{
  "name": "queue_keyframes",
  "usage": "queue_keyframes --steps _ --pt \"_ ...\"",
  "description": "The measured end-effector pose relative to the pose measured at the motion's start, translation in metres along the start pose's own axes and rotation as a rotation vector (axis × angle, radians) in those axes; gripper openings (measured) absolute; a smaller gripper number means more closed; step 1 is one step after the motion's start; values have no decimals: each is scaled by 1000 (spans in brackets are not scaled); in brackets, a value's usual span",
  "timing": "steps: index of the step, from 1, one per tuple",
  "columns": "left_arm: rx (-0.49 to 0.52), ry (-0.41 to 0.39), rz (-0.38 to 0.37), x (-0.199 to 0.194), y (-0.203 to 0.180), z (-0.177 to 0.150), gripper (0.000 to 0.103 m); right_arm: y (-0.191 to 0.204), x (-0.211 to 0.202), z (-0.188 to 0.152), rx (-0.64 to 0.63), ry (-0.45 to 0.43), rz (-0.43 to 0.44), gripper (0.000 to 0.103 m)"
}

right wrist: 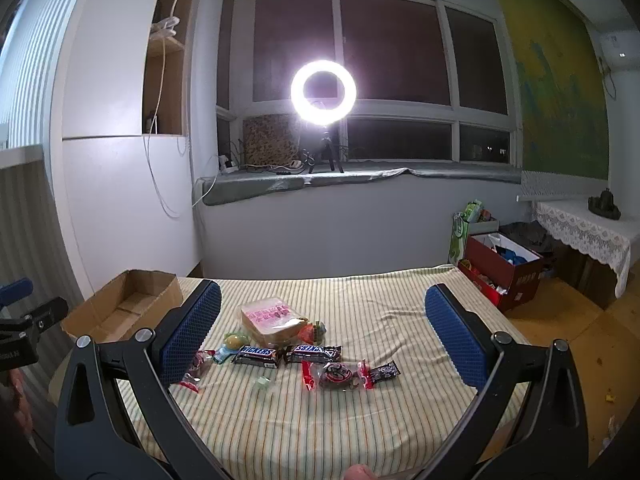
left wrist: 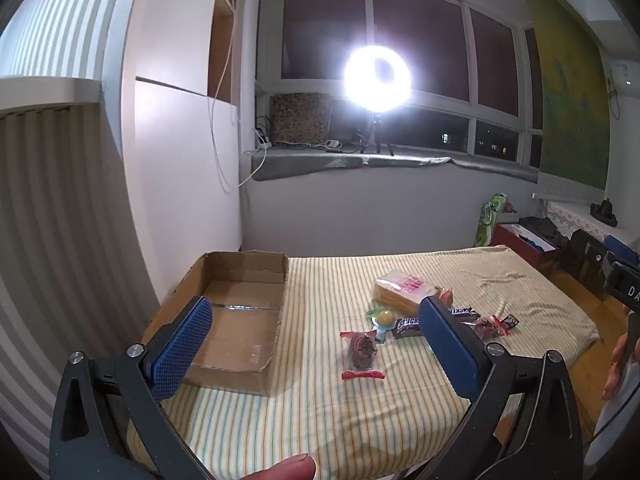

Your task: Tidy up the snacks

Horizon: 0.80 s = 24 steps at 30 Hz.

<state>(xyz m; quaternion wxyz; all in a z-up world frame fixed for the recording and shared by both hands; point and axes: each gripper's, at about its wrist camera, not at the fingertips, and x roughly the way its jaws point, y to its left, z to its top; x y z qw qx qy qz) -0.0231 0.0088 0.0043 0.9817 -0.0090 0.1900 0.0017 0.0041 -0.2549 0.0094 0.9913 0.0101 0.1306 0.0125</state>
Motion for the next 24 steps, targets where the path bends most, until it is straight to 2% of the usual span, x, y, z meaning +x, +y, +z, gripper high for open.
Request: queue_keyframes --steps 24 --pt "-4 -1 3 -1 3 -1 102 4 -4 0 -8 8 -10 103"
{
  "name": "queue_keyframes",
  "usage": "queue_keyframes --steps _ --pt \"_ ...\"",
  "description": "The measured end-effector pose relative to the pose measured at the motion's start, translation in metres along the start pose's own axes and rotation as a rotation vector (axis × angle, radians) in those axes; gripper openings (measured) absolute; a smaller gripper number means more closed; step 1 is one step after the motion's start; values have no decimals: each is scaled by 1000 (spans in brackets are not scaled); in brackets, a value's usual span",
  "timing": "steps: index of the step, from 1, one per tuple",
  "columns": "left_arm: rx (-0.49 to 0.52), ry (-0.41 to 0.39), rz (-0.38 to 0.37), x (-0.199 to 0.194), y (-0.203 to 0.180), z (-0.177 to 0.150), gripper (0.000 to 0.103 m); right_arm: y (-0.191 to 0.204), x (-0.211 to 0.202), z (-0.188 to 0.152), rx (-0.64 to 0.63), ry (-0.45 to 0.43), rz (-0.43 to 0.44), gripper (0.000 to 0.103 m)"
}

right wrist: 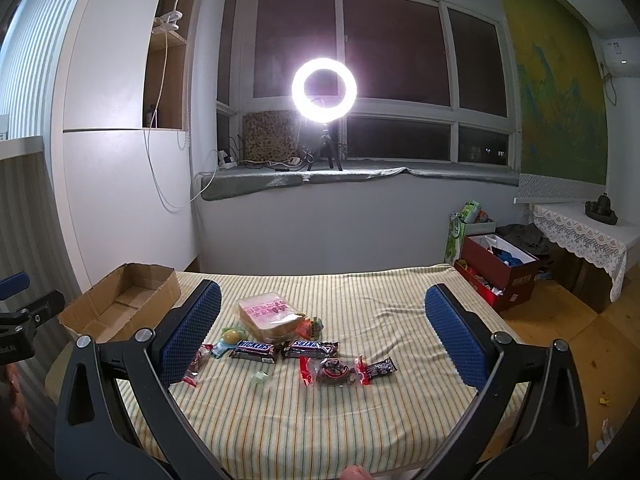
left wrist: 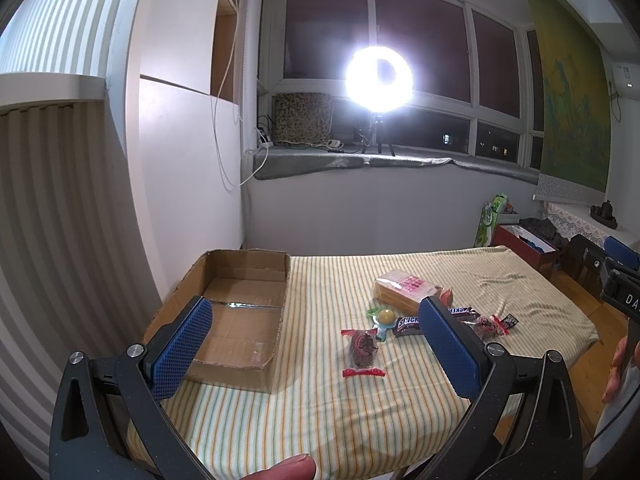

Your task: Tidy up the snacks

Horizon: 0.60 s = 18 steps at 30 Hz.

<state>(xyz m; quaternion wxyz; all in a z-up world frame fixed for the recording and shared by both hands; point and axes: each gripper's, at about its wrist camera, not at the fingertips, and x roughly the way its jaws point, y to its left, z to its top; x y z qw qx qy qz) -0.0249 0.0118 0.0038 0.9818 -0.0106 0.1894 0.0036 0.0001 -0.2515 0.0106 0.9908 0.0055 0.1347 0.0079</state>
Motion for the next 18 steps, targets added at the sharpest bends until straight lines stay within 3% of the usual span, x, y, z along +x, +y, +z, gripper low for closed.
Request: queue_keyframes --steps 11,18 --pt "0 0 0 -1 0 -1 102 1 -3 1 -33 -8 -13 103" --pt "1 1 1 -1 0 -2 102 -3 -1 -1 12 2 -1 103"
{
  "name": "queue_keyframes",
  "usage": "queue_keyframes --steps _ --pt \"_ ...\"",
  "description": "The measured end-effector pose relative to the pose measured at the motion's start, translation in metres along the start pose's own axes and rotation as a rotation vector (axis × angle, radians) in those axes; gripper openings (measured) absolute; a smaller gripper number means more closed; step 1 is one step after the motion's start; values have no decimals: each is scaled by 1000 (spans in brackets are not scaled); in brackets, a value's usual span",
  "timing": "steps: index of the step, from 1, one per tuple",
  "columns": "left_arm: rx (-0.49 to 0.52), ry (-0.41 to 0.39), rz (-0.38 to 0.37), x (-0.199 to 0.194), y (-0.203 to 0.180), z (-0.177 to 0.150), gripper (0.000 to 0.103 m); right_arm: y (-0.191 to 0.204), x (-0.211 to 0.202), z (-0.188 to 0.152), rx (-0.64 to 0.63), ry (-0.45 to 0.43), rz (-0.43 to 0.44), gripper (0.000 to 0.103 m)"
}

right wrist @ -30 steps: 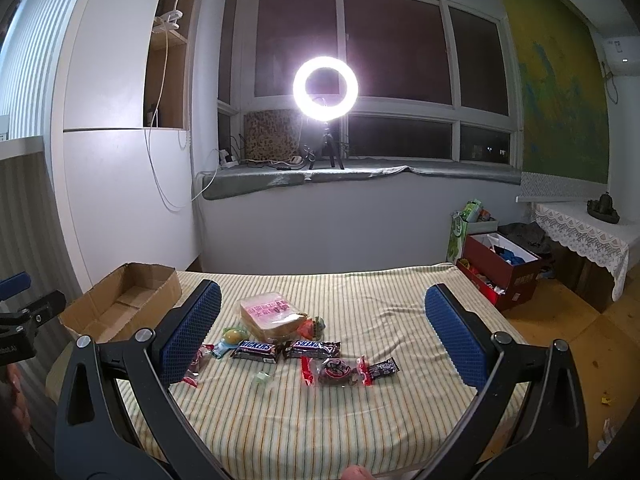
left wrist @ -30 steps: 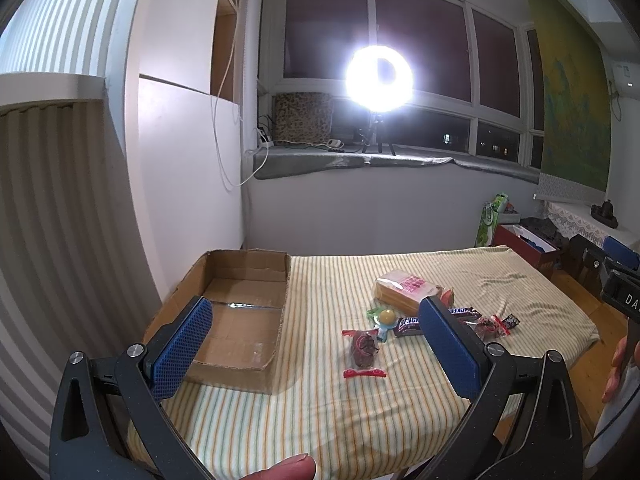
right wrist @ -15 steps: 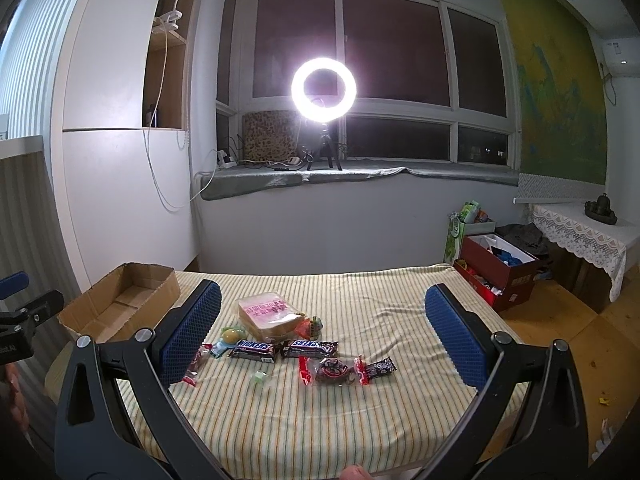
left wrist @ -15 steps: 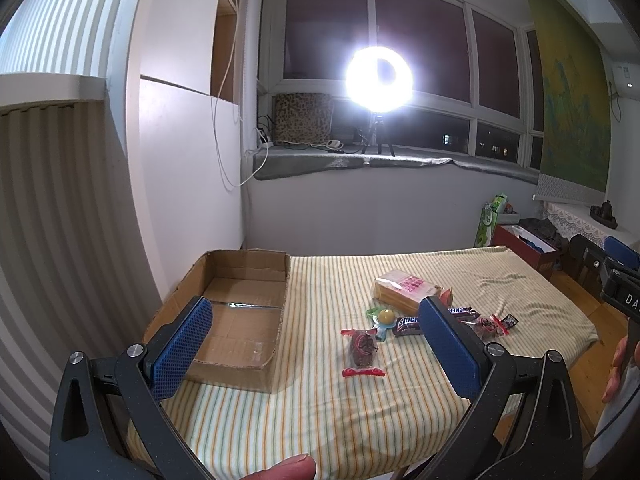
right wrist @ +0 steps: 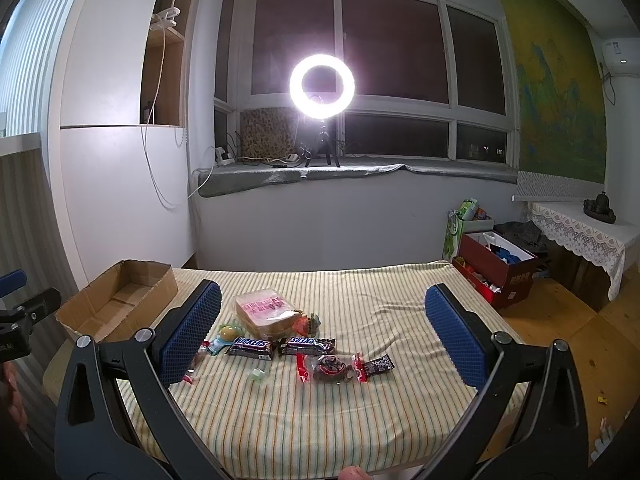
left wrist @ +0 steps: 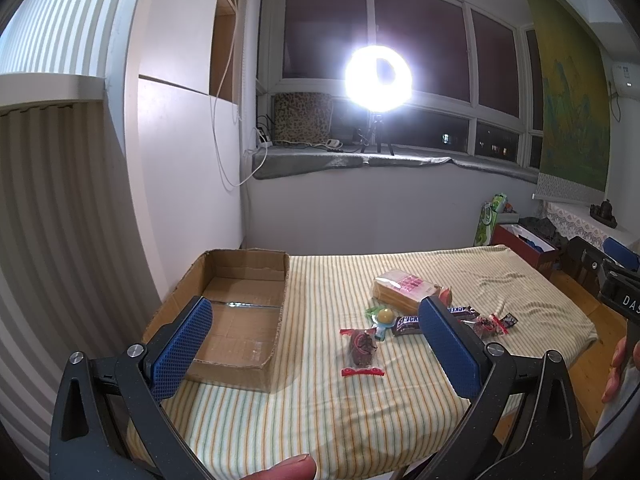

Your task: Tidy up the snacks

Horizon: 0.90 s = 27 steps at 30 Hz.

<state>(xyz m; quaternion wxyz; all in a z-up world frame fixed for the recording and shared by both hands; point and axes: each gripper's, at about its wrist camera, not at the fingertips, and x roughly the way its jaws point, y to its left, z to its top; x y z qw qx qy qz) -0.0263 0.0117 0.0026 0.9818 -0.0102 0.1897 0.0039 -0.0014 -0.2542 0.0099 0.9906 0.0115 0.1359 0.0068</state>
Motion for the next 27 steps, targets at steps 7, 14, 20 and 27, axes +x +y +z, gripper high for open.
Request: queue_keyframes --steps 7,14,20,27 --pt "0 2 0 0 -1 -1 102 -2 2 -4 55 7 19 103" --pt "3 23 -2 6 -6 -5 102 -8 12 -7 121 49 38 103" --pt "10 48 -10 20 -10 -5 102 -13 24 -11 119 72 34 103" --pt "22 107 -27 46 -19 -15 102 -22 57 -30 116 109 34 103"
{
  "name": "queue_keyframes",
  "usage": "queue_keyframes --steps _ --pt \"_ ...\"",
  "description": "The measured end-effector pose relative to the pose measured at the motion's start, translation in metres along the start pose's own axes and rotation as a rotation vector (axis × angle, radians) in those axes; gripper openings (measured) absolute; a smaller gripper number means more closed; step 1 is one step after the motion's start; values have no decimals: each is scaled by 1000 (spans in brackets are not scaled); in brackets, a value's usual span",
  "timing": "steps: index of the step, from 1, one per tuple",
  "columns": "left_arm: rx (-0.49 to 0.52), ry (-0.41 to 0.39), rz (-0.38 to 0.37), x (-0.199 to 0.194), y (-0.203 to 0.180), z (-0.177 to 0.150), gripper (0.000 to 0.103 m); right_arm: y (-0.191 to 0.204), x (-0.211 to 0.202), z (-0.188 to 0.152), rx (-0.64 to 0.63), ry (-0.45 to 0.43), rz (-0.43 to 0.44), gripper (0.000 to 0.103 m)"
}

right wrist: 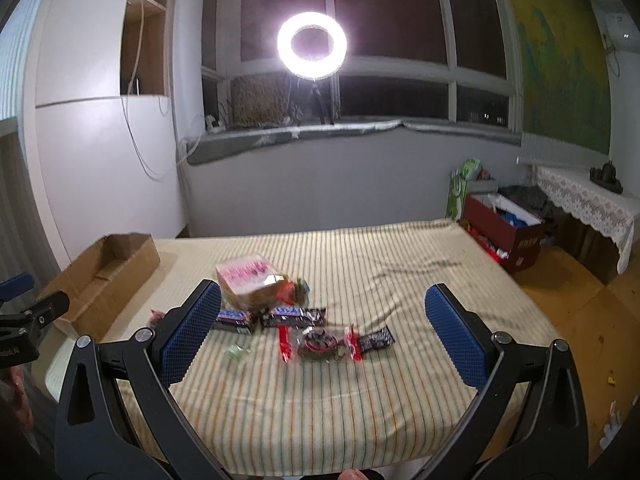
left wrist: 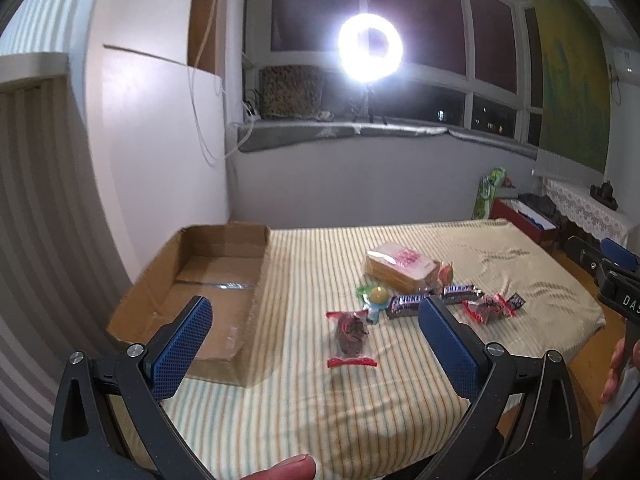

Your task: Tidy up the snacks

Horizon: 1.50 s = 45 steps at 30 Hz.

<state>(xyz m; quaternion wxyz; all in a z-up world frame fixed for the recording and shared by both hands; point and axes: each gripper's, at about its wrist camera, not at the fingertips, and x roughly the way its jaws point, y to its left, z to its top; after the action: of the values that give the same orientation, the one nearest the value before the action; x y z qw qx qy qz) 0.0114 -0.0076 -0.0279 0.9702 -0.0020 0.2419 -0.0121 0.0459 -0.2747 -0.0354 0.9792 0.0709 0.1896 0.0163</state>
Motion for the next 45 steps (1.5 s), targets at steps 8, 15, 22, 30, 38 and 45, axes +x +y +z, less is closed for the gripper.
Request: queue_keyframes --steps 8,15,22,30,38,45 --pt "25 156 -32 60 -16 -39 102 -12 62 -44 7 114 13 103" --pt "31 253 -73 83 -23 -69 102 -18 76 -71 -27 260 2 103" --pt "21 237 -105 108 -16 -56 102 -17 101 -76 -27 261 51 103" --pt "39 308 -119 144 -26 -50 102 -13 138 -73 -32 264 105 102" --pt "41 392 -153 160 -32 -49 102 -6 147 -71 -63 277 134 88" --pt "47 393 -153 163 -32 -50 102 -7 140 -70 -59 249 138 73"
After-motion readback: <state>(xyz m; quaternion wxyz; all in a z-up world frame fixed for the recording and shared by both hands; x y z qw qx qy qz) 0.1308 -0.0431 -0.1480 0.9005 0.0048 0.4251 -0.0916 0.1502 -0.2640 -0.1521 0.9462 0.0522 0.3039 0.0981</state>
